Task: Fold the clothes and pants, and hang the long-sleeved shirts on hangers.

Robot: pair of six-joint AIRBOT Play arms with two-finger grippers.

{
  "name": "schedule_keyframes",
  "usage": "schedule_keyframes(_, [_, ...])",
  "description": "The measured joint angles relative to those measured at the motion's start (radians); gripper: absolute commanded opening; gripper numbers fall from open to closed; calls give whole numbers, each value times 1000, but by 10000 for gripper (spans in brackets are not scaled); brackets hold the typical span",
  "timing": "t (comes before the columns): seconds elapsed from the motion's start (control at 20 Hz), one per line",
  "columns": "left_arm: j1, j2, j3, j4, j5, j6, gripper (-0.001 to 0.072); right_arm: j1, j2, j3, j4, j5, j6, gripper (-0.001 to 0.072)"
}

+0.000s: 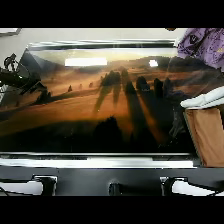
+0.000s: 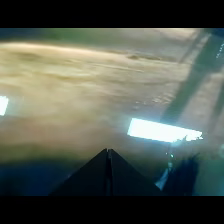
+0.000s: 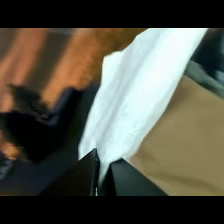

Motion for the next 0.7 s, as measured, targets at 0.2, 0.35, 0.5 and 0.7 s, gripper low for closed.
schedule_keyframes(0.2, [0,0,0,0,-27,2,16,0,12,0,-97,119,-35,31])
schedule_keyframes(0.35, [0,0,0,0,-41,3,16,0,14,-11,-161,186,-92,31])
schedule_keyframes(0.5, [0,0,0,0,-48,4,16,0,25,-71,-225,221,-132,31])
schedule_keyframes(0.7, [0,0,0,0,-51,5,16,0,75,-261,-293,208,-144,31])
